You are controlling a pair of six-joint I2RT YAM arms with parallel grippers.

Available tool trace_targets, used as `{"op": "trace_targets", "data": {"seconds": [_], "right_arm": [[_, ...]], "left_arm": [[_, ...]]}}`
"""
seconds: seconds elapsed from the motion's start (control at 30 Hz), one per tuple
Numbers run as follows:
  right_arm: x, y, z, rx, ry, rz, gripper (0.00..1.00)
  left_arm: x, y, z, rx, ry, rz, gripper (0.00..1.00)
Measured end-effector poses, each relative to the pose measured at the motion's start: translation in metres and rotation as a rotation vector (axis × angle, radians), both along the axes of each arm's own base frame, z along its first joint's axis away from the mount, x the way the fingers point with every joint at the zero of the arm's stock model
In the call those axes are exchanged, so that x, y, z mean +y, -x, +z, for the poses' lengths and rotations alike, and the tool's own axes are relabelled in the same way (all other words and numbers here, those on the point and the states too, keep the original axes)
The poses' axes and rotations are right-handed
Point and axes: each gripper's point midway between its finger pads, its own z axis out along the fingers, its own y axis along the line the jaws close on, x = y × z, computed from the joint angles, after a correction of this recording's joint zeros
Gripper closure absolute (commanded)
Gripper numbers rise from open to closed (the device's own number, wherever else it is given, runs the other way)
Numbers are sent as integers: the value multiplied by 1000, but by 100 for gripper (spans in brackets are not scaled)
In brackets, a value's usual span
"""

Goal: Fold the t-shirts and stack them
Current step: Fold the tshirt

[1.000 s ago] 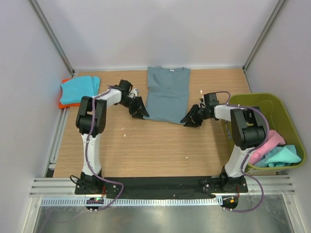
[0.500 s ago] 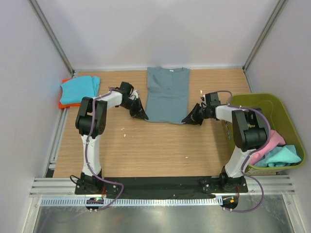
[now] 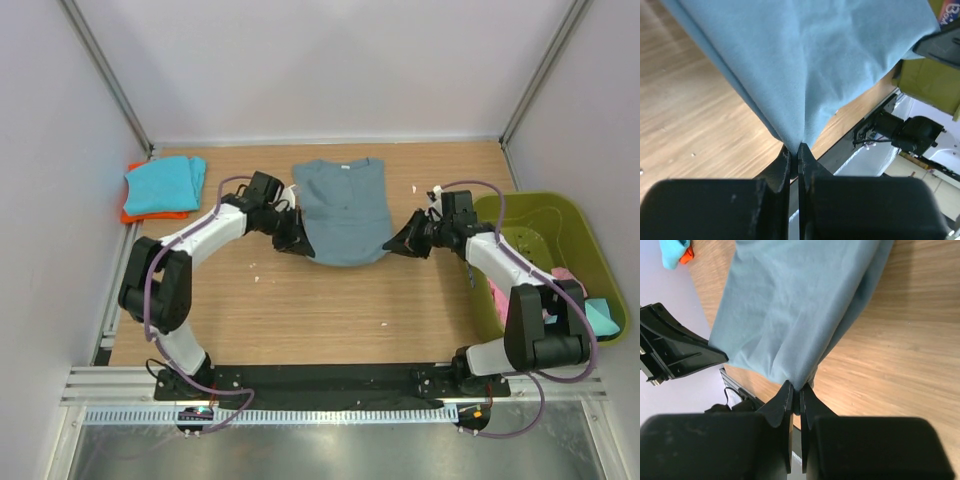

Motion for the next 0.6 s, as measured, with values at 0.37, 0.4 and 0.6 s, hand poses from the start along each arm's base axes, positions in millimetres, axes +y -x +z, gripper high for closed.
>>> {"op": "trace_targets", "data": {"seconds": [0.37, 0.4, 0.6], "right_arm": [[-4, 27, 12, -20, 18, 34, 98], [-4, 29, 10, -13, 19, 33, 99], [-3, 18, -3, 25, 30, 33, 99]], "left_arm": [[17, 40, -5, 29, -24, -2, 100], [17, 40, -7, 33, -26, -2, 100], [13, 12, -4, 8, -42, 4, 100]]}}
